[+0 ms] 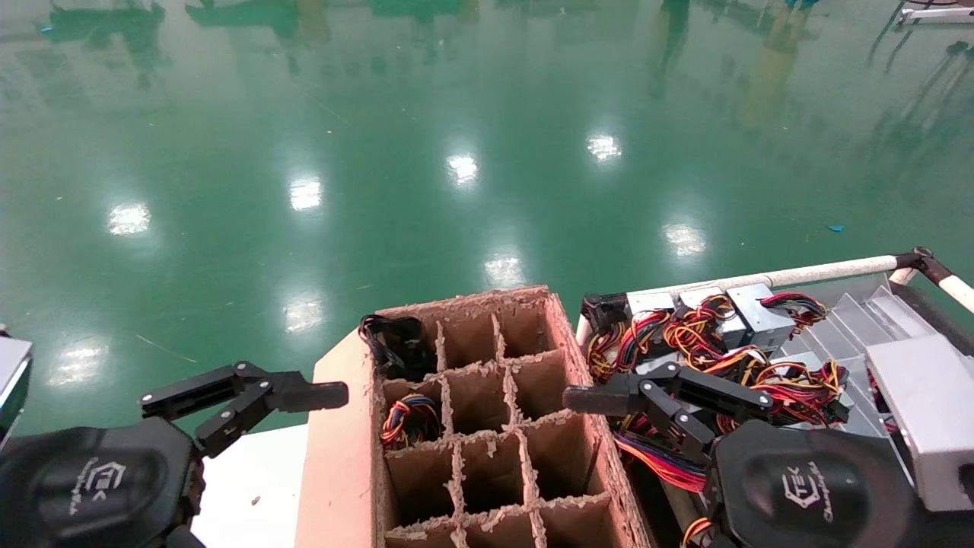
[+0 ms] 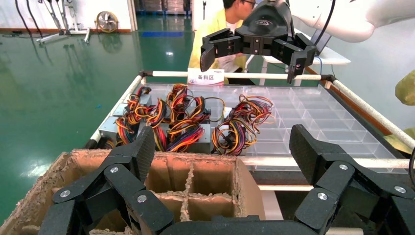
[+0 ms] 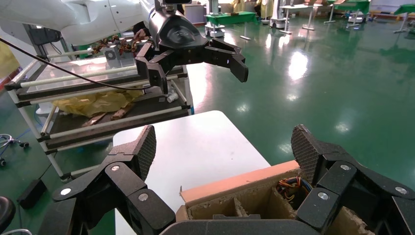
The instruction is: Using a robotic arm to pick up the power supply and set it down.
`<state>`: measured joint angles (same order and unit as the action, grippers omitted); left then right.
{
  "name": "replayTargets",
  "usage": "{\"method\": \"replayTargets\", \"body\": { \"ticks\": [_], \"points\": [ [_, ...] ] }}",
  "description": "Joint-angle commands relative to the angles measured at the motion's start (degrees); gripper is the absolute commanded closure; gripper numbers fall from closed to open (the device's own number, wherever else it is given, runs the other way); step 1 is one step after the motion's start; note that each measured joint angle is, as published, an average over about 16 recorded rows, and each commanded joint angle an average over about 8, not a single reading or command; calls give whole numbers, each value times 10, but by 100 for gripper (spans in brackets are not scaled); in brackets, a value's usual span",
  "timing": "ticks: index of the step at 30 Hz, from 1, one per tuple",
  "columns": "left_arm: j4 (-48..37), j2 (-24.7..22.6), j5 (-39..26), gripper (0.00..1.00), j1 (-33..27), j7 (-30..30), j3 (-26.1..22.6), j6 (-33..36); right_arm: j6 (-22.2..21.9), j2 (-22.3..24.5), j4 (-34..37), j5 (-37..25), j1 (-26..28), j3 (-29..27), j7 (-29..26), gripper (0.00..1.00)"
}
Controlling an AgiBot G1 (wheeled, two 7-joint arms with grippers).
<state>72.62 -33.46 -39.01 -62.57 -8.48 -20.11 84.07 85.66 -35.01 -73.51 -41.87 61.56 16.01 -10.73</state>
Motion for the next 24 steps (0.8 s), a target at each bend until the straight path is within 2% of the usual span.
{"method": "replayTargets", "body": {
  "ticks": [1,9,10,12,17,18,20,24],
  "points": [
    [0,0,0,0,0,0,0,0,0,0,0,0,0,0,0,0],
    [0,0,0,0,0,0,0,0,0,0,0,0,0,0,0,0],
    [0,0,0,4,0,0,0,0,0,0,0,0,0,0,0,0],
    [0,0,0,19,0,0,0,0,0,0,0,0,0,0,0,0],
    [0,0,0,81,0,0,0,0,0,0,0,0,0,0,0,0],
    [0,0,0,89,0,0,0,0,0,0,0,0,0,0,0,0],
    [0,0,0,99,0,0,0,0,0,0,0,0,0,0,0,0],
    [0,0,0,95,0,0,0,0,0,0,0,0,0,0,0,0]
  ]
}}
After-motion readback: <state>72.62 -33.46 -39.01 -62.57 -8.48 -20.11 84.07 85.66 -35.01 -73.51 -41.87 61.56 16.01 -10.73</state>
